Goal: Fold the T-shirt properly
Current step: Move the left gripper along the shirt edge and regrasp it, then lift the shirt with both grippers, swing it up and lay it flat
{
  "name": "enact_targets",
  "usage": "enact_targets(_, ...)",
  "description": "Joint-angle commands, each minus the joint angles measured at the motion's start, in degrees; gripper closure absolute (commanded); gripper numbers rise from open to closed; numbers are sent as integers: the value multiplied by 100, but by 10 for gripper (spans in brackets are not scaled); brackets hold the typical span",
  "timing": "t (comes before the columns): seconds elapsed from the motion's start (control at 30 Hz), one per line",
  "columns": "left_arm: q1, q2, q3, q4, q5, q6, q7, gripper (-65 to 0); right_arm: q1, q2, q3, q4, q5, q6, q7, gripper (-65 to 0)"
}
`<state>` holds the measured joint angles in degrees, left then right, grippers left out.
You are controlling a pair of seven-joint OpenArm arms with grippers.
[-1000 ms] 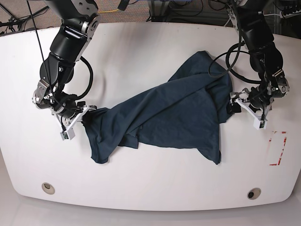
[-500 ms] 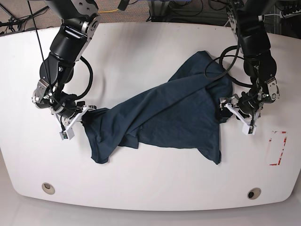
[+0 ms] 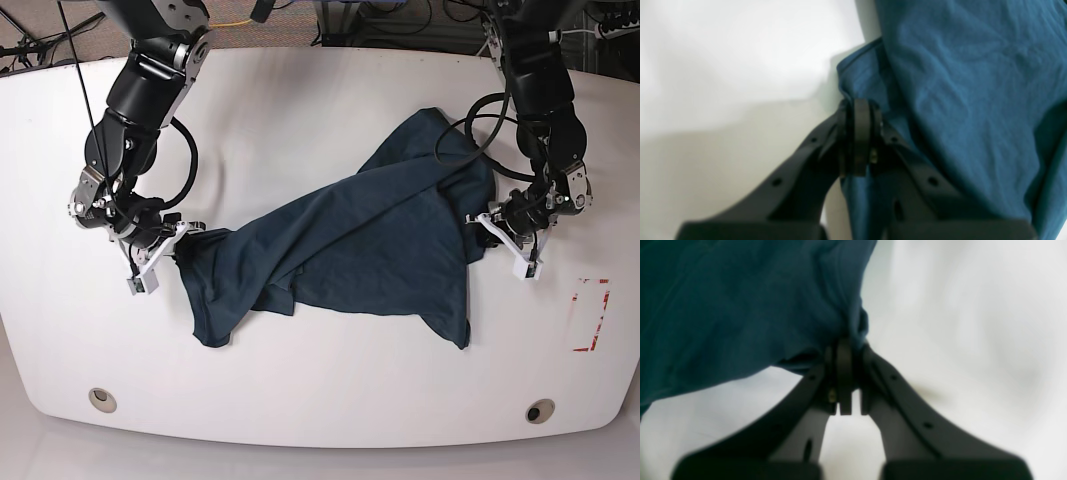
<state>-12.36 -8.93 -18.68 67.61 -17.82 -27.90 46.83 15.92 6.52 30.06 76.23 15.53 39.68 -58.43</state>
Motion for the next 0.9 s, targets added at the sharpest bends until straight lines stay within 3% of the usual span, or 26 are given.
enact_targets(0.0,-87,-52,-9,144,-15,-28,16,0,47,73,13,426,104,32,-16,0)
enact_targets(0.3,493,-87,-44,1937,-15,-19,104,0,-542,-94,136,1674,104,32,-447,0)
enact_targets(0.7,1073,-202,-827,4126,-24,-36,1256,0,-1324,-121,180,3292,104,32,-693,0)
enact_targets(0.87,1056,-210,-1055,4531,-24,-362,1458,0,-1298,-33,180,3626,104,32,-737,0)
